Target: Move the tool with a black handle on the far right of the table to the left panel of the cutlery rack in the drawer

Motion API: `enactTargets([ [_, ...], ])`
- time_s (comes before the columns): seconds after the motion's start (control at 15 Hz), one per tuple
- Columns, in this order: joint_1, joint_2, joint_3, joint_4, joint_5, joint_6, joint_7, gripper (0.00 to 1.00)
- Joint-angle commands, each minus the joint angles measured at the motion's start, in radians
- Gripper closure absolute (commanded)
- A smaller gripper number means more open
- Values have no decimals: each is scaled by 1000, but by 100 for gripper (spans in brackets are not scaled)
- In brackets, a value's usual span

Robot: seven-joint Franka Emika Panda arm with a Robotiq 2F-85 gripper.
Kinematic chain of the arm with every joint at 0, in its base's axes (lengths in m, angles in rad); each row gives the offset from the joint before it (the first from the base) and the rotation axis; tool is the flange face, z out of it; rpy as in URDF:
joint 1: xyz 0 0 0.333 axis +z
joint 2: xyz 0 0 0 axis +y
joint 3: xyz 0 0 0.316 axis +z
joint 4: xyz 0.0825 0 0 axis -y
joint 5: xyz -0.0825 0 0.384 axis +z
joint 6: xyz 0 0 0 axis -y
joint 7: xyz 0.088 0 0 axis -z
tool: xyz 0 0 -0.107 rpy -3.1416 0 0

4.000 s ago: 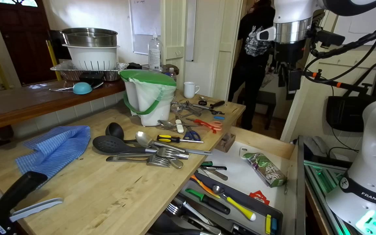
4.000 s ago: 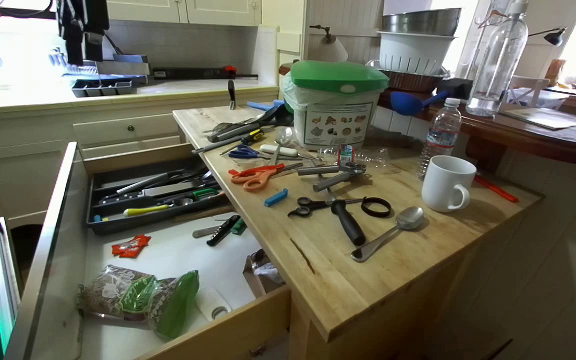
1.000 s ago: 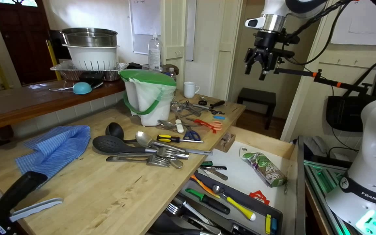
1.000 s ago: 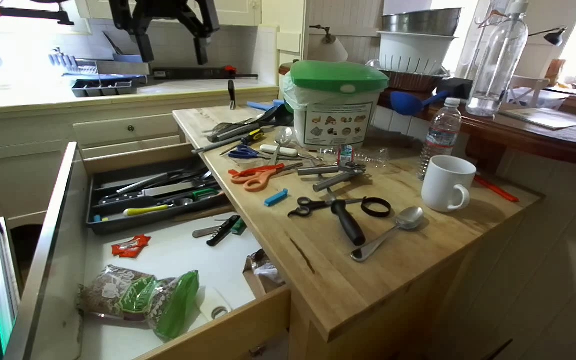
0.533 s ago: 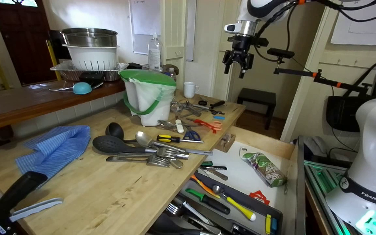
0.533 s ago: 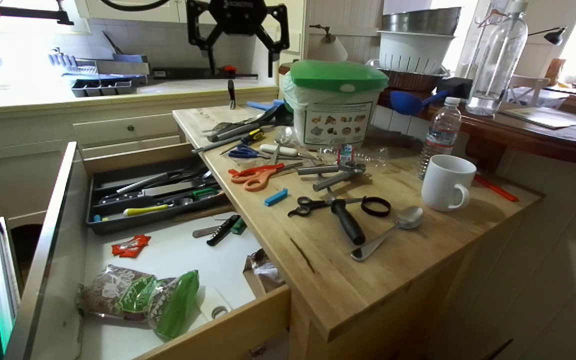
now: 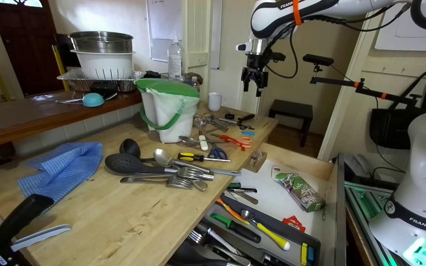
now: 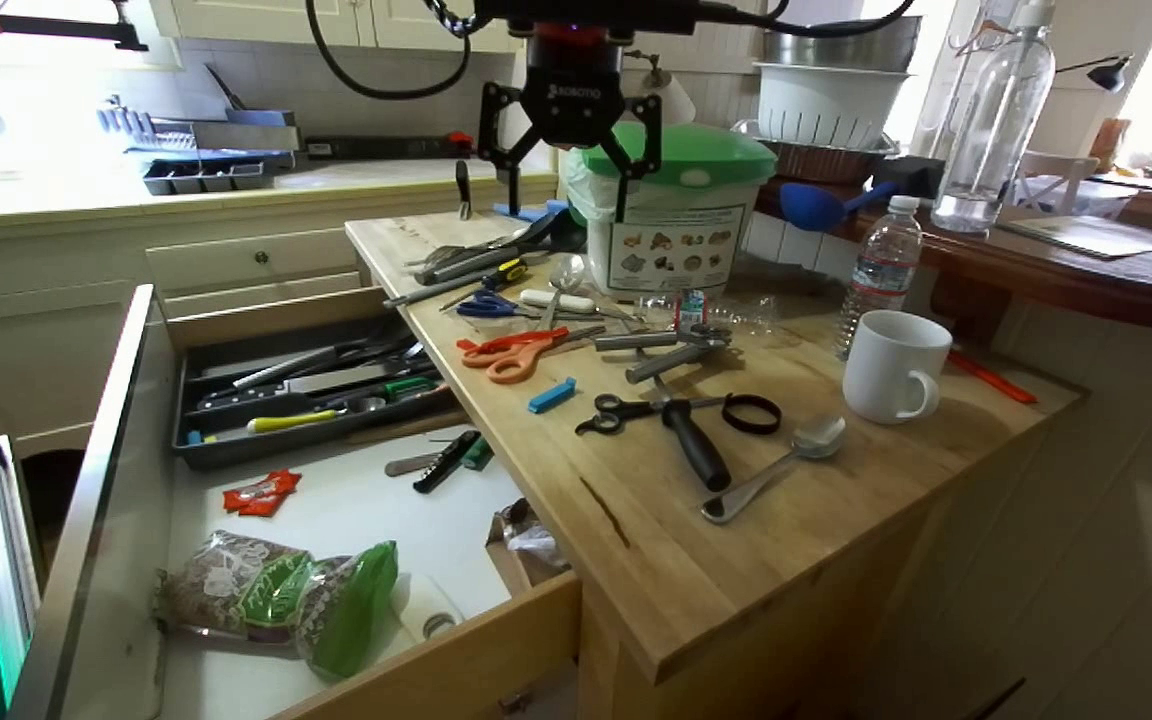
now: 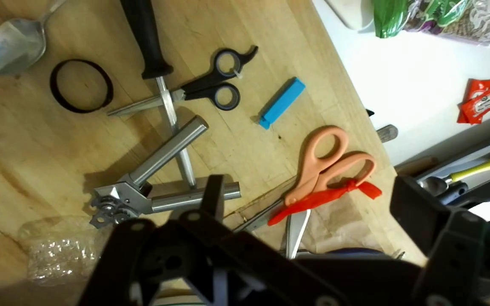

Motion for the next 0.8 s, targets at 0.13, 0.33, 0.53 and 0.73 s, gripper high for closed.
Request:
enactTargets([
  [0.13,-257,-9,224,-24,-21,54,-207,0],
  [0.33,-364,56,260,2,20,63,-345,0],
  [0.53,-412,114,278,10,-3,151,-297,0],
  [0.73,-421,169,306,15,-27,265,-233,0],
])
